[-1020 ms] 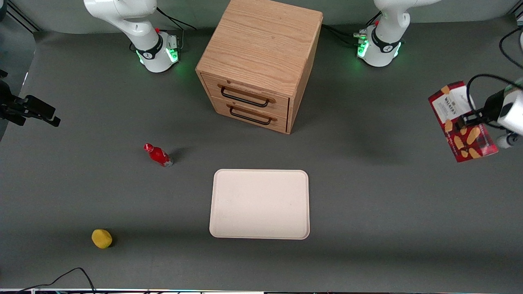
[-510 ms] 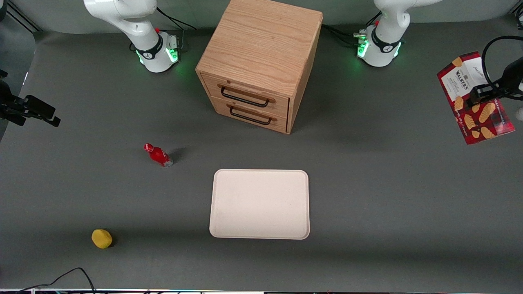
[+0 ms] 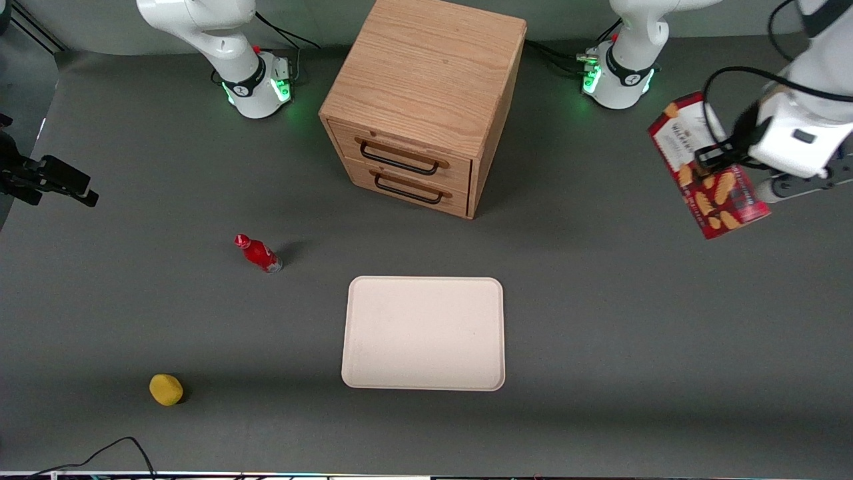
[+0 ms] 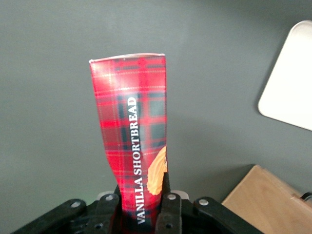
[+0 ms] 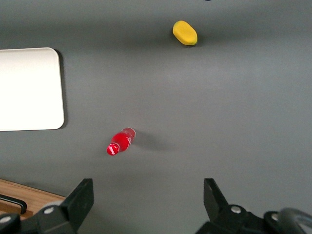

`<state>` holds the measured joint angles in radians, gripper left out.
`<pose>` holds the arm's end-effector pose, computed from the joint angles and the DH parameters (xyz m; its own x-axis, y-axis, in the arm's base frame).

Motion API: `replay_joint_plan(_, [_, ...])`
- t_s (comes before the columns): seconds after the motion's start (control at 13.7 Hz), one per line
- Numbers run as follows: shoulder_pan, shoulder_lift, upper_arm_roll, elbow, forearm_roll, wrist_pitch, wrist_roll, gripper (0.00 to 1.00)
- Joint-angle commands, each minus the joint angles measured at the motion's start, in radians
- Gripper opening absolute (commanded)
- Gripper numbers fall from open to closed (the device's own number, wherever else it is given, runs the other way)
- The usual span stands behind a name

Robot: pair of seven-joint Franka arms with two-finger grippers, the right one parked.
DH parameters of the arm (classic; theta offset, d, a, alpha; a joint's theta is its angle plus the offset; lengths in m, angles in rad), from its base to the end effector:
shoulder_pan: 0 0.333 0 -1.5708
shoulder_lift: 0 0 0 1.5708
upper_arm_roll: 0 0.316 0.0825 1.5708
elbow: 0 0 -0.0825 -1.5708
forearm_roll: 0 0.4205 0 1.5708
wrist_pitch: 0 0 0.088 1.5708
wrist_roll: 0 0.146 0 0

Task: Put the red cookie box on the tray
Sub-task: 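Carry the upright box over the cream tray with the left gripper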

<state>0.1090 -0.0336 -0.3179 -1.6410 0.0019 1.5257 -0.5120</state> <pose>0.5584 -0.1205 0.5650 0.9516 0.3000 -0.0665 0.2970 -0.9535 -0.0516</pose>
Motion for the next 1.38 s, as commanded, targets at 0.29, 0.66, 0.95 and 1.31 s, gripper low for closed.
replay_joint_plan(0.29, [-0.037,0.102,-0.148,0.03,-0.006,0.164,-0.149,0.29])
replay_joint_plan(0.66, [-0.21,0.355,-0.148,0.194,0.024,0.247,-0.331,0.28])
replay_joint_plan(0.95, [-0.351,0.585,-0.142,0.384,0.186,0.327,-0.514,0.28])
replay_joint_plan(1.31, [-0.41,0.741,-0.135,0.448,0.326,0.451,-0.528,0.28])
